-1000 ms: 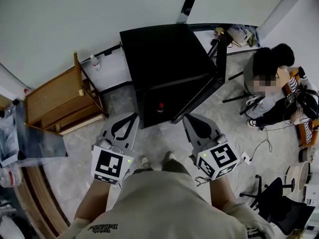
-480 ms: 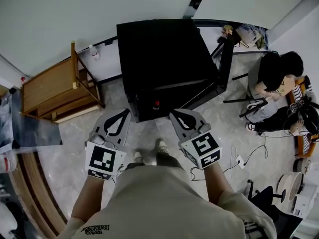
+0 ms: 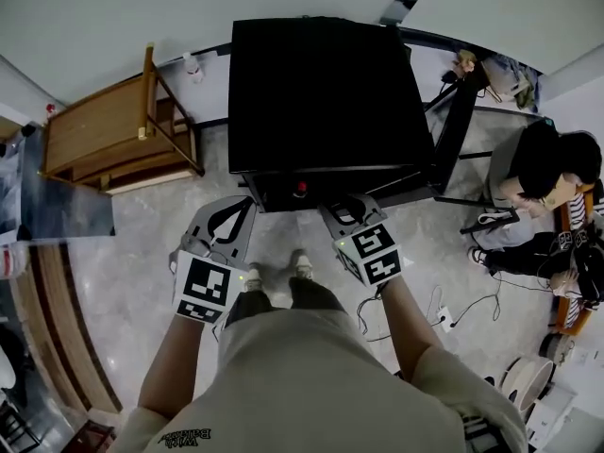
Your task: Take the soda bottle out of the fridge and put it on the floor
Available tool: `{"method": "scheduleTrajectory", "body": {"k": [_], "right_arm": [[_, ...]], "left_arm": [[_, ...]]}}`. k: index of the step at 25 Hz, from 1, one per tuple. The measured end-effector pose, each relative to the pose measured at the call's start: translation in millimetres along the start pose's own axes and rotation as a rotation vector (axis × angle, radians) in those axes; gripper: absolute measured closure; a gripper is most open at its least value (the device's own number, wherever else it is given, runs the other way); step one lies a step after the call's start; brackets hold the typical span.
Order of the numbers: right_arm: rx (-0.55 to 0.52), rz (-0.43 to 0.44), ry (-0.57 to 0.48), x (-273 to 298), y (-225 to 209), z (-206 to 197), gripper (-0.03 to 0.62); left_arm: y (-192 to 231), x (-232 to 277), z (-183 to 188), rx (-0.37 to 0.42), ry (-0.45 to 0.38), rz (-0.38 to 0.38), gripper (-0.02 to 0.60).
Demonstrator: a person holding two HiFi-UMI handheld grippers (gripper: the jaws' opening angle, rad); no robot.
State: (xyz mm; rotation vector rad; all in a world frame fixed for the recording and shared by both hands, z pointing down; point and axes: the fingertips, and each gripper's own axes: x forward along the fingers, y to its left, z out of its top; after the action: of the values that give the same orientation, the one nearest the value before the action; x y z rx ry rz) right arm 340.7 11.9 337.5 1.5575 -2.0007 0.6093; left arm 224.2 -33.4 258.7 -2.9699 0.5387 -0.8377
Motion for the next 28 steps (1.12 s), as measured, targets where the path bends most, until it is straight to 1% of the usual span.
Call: {"method": "scheduleTrajectory", "body": {"k": [6, 7, 11, 16, 21, 28], "right_arm": [[-0.033, 0.068, 0.105, 54, -13, -42, 0.464], [-0.035, 0.082, 0.118, 62, -13, -48, 0.45], [-0.035, 0.122, 0.158, 93, -15, -68, 0.428], [-0.083, 0.127, 0.223, 133, -20, -98, 0.414], [-0.092, 0.098, 0.276, 168, -25, -130, 0.414], [-0.137, 0.11, 0.333, 209, -27, -169, 0.414]], "left_arm": [[1, 23, -22, -0.06, 0.038, 0.044, 0.575], [1, 26, -26, -0.067, 0.045, 0.05, 0.575], [-3, 38, -47, -0.093, 0.076, 0.066, 0.575], [-8, 51, -72, -0.145, 0.104, 0.082, 0.575], [-7, 62, -95, -0.154, 0.127, 0.088, 0.575], [-13, 78, -134, -0.198, 0.154, 0.098, 0.575]]}}
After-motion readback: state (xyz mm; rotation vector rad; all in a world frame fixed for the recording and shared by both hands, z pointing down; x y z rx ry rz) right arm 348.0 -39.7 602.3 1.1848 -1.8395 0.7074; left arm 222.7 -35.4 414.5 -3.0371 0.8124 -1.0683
